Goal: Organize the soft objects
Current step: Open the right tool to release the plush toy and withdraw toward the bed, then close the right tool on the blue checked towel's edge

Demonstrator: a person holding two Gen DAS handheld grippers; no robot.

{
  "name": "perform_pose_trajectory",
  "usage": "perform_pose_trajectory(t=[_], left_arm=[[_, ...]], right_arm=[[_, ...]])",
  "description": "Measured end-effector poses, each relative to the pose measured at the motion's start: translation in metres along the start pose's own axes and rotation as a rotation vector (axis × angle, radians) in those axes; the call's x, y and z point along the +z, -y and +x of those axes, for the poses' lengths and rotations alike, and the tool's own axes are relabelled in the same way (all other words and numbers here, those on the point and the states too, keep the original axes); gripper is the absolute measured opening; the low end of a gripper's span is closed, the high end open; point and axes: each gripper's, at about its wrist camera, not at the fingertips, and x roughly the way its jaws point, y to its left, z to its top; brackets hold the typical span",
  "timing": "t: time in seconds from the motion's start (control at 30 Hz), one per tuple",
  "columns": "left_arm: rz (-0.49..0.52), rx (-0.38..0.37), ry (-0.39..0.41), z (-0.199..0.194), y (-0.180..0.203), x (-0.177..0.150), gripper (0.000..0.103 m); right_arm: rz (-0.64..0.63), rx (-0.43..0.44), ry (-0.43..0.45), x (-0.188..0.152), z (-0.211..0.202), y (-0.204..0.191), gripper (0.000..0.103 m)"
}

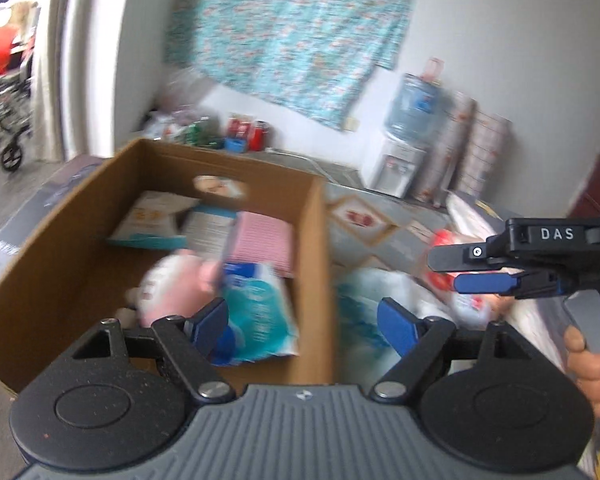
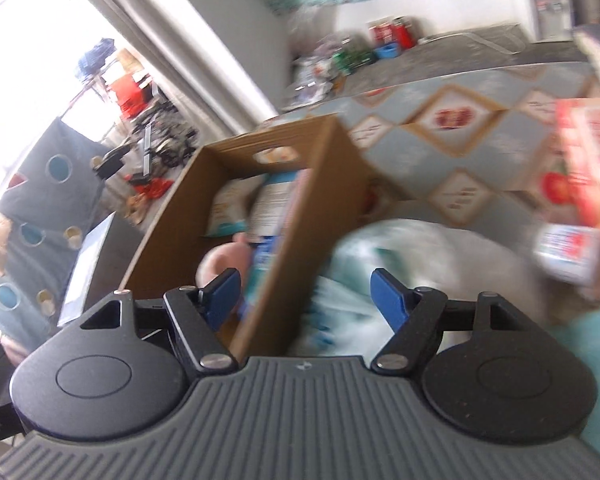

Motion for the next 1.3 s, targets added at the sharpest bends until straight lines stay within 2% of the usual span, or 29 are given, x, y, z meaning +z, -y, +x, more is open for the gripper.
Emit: perform_pose_trajectory(t=[0.23,0.5,0.6,0.67,0.73,0.87,1.0,1.07,1.17,1.23,1.3], left_arm=[[0.092,-0.106,-0.011,0.007,0.062,-0.024,0.083],[0.184,-0.216,-0.056,0.015,0.127,-0.074,0.079],[0.199,-0.236,-0.097,0.026,0.141,-0.090,0.070],[0.204,-0.242,-0.122,0.035,0.151,-0.100,0.059],[0.206,-0.249,-0.140,0.043,0.160,-0.106,0.052],[0.231,-0.243,-0.171,0.060,0.173,-0.114,0.038],[0.233,-0.243,-0.195,0.074,0.180,-0.119,0.033],[0.237,-0.242,-0.203,0.080,0.181,-0.121,0.032],[0.243,-0.235,-0.212,0.086,0.183,-0.123,0.031],[0.241,-0.232,-0.219,0.090,0.182,-0.123,0.031],[0.240,-0.226,-0.226,0.093,0.181,-0.123,0.031]], right_arm=[[0.052,-0.117,0.048,-0.031,-0.063,0.068,0.073],[0.102,-0.235,0.006,-0.071,-0.081,0.141,0.073],[0.106,-0.258,-0.040,-0.081,-0.072,0.164,0.073],[0.096,-0.273,-0.072,-0.086,-0.063,0.175,0.071],[0.078,-0.294,-0.102,-0.089,-0.054,0.183,0.064],[0.039,-0.306,-0.152,-0.088,-0.031,0.191,0.058],[0.016,-0.300,-0.187,-0.087,-0.012,0.199,0.050],[0.008,-0.280,-0.204,-0.088,-0.006,0.200,0.039],[-0.030,-0.283,-0.204,-0.089,-0.003,0.195,0.017],[-0.055,-0.302,-0.181,-0.087,-0.007,0.189,0.010],[-0.099,-0.343,-0.123,-0.080,-0.017,0.178,0.009]])
